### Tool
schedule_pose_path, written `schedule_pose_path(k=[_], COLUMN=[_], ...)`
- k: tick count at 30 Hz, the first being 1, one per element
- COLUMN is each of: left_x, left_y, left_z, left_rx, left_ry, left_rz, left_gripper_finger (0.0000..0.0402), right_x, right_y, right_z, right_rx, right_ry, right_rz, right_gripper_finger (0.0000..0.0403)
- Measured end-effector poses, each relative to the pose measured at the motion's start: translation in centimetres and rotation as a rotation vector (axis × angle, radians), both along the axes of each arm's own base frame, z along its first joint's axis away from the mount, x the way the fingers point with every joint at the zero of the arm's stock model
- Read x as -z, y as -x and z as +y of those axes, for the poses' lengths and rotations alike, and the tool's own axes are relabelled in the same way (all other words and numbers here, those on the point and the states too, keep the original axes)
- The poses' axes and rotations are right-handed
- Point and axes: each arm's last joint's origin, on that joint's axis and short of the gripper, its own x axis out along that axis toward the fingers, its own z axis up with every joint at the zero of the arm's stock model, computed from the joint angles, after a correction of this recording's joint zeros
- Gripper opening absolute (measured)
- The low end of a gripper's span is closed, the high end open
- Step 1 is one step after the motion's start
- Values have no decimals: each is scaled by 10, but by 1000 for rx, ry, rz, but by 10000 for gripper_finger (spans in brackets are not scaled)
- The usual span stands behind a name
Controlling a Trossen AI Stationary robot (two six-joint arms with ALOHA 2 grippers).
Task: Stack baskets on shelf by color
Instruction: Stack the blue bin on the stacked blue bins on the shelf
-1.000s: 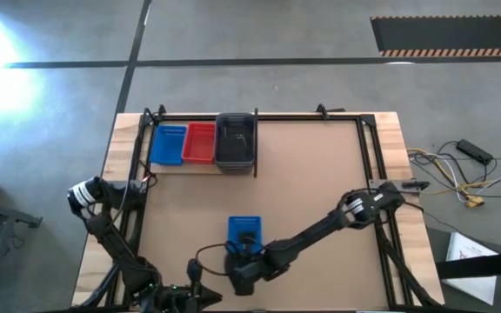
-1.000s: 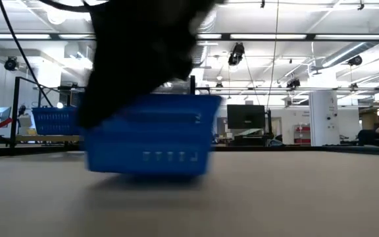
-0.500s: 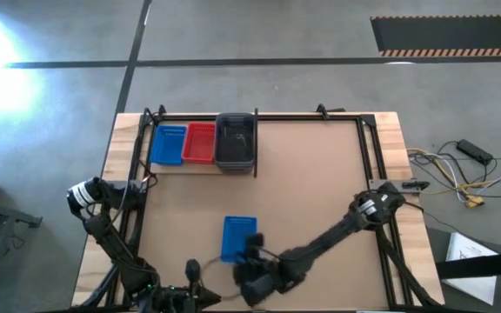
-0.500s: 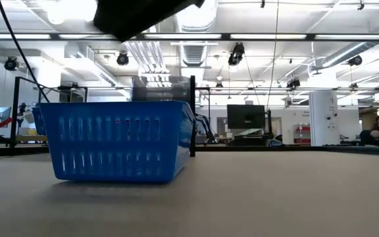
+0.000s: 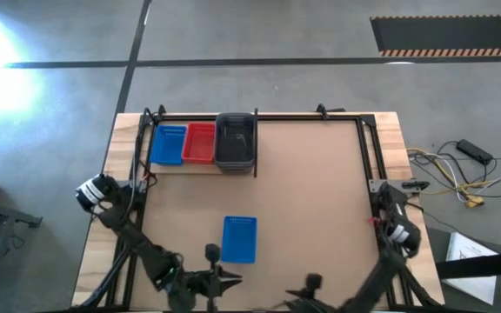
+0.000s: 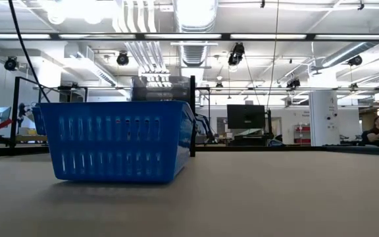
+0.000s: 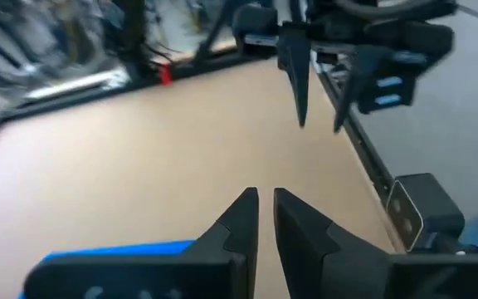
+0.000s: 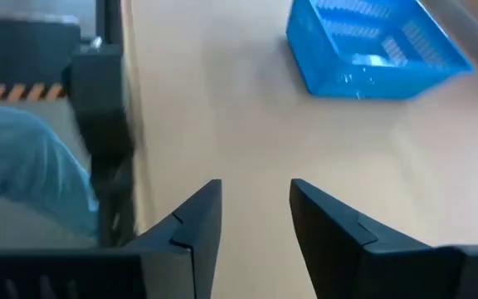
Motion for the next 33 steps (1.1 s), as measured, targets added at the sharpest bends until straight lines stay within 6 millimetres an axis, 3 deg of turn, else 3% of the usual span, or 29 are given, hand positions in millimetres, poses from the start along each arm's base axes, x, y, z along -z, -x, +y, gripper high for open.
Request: schedule_pose_path(k=[4,7,13,17,23,33], left_x=[-6,-7,-1,6,16,31], left_y=[-21,-32,-35,-36,-39,-42], left_z=[16,26,42,49,54,55], left_rx=[109,171,174,127,11,12], left_ry=[26,12,-53,-11,19,4], left_rz=[103,233,405,427,427,474], left_gripper_finger=[52,91,177,207,197,111], right_x=[16,24,32,36,39,39], right_y=[37,51,53,47,44,43], right_z=[12,13,6,-1,-5,-5], right_rx=[28,48,74,94,105,106], right_ry=[-13,-12,19,31,37,33], right_rz=[-91,-161,-223,-215,-211,-212], right_gripper_finger=[121,111,94,84,70,75])
